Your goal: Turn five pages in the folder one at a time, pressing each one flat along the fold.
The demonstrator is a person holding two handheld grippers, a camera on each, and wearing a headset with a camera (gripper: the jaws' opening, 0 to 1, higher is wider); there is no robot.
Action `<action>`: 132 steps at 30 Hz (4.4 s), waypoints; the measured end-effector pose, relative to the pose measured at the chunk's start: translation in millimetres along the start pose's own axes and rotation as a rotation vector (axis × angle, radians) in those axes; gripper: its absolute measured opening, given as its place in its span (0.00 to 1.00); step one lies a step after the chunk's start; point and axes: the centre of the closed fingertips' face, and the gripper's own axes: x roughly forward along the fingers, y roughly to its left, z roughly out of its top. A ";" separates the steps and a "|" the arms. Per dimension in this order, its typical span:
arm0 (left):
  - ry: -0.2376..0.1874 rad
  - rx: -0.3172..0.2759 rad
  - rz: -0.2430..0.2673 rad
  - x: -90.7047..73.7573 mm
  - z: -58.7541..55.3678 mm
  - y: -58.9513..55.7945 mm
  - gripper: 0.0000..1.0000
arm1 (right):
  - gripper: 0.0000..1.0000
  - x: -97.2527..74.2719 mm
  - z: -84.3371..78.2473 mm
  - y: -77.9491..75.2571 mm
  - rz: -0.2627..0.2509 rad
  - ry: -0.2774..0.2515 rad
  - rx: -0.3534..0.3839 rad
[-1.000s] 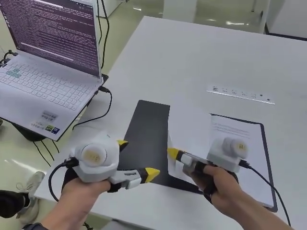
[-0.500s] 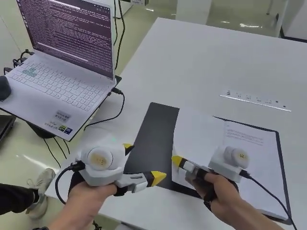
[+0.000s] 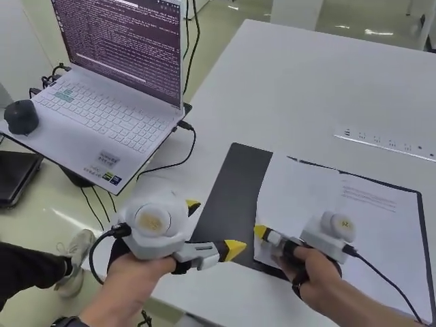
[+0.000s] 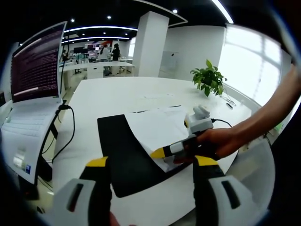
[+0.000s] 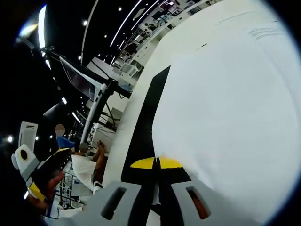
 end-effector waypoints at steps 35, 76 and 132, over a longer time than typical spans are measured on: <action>0.103 -0.003 -0.058 57.1 -24.9 -3.4 0.34 | 0.26 -71.7 35.6 12.2 0.138 -0.075 -0.124; 0.350 0.062 -0.071 126.5 -95.5 -22.0 0.00 | 0.09 -110.2 56.8 -48.7 0.037 -0.154 -0.082; 0.395 0.076 -0.045 130.6 -98.3 -20.1 0.00 | 0.00 -75.1 152.6 -93.0 0.001 -0.326 0.054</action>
